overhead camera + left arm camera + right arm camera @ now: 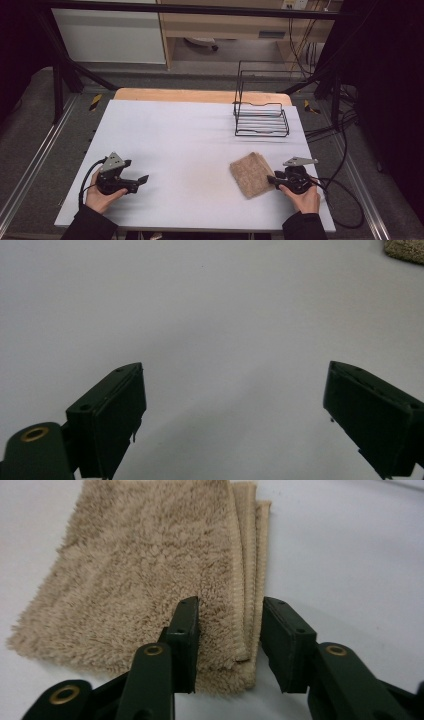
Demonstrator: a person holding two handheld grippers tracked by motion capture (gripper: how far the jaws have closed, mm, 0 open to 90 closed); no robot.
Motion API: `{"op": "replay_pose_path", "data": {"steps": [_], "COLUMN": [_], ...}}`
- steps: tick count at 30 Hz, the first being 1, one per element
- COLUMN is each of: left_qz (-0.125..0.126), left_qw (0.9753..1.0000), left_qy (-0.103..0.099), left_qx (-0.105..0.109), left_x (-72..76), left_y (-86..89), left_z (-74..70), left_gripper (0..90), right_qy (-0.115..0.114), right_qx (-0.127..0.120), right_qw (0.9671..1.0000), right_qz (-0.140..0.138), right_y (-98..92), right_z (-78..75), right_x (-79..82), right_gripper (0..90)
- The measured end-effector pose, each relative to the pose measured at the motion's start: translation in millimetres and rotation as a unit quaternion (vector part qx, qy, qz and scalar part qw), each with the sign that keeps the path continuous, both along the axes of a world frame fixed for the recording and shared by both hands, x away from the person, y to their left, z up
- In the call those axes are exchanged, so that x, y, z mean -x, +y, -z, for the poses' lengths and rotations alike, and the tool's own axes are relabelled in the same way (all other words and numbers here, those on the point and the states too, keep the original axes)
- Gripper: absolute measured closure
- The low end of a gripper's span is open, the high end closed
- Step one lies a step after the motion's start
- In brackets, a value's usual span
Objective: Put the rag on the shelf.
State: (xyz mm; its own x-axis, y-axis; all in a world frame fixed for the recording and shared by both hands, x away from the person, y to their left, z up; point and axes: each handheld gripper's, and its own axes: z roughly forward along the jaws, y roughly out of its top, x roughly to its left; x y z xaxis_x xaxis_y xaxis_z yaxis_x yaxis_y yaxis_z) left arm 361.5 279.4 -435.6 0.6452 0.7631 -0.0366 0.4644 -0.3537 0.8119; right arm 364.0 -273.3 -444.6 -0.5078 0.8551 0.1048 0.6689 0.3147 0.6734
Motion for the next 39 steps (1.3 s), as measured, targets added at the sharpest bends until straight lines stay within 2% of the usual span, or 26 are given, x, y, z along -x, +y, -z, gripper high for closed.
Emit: {"op": "replay_pose_path", "data": {"steps": [3, 7, 10, 13, 16, 20, 23, 25, 26, 30, 31, 32, 39], "left_qz": [0.000, 0.001, 0.000, -0.001, -0.002, -0.003, -0.002, -0.001, -0.001, -0.003, -0.003, -0.003, -0.005], "left_qw": [1.0000, 1.0000, 1.0000, 1.0000, 1.0000, 1.0000, 1.0000, 0.9999, 0.9999, 0.9999, 0.9999, 0.9999, 0.9998], "left_qy": [0.000, 0.001, 0.001, 0.002, 0.004, 0.007, 0.008, 0.009, 0.010, 0.012, 0.013, 0.014, 0.019], "left_qx": [0.000, -0.001, 0.001, 0.001, 0.001, -0.002, -0.005, -0.007, -0.007, -0.004, -0.003, 0.001, 0.005], "left_x": [-0.1, -0.1, -0.4, -1.0, -1.6, -2.7, -2.9, -3.3, -3.4, -2.4, -1.9, -1.2, -3.0], "left_y": [-0.1, -0.2, -0.1, -0.2, -1.2, -4.6, -8.2, -10.0, -10.9, -15.2, -16.5, -18.1, -37.4], "left_z": [-0.1, -0.1, -0.2, 0.1, 0.6, 0.8, 0.6, 0.5, 0.4, -0.4, -1.0, -1.7, -6.7], "left_gripper": [9.9, 9.9, 9.9, 9.9, 10.1, 10.1, 10.1, 10.2, 10.2, 10.3, 10.1, 10.1, 8.1], "right_qy": [0.007, 0.020, 0.023, 0.016, 0.020, 0.024, 0.022, 0.008, 0.008, -0.028, -0.043, -0.043, -0.046], "right_qx": [-0.012, -0.025, -0.023, -0.025, -0.031, -0.032, -0.033, -0.034, -0.034, -0.053, -0.060, -0.060, -0.061], "right_qw": [0.9999, 0.9995, 0.9995, 0.9995, 0.9992, 0.9990, 0.9989, 0.9991, 0.9991, 0.9979, 0.9970, 0.9970, 0.9970], "right_qz": [0.001, 0.000, 0.003, 0.006, 0.015, 0.021, 0.025, 0.025, 0.025, 0.024, 0.023, 0.023, 0.008], "right_y": [-1.1, -0.5, 0.2, 0.6, -2.0, -4.4, -6.2, -9.7, -9.7, -15.5, -16.6, -16.6, -18.3], "right_z": [1.2, 0.6, -2.4, -4.9, -6.2, -4.1, -2.1, -3.2, -3.2, -7.2, -8.2, -8.2, -7.2], "right_x": [0.5, 3.5, 7.2, 13.3, 24.3, 26.5, 23.8, 23.7, 23.7, 20.1, 16.4, 16.4, -1.8], "right_gripper": [68.2, 82.5, 84.0, 84.2, 84.0, 82.9, 79.2, 71.6, 71.6, 57.7, 49.4, 49.4, 30.1]}}
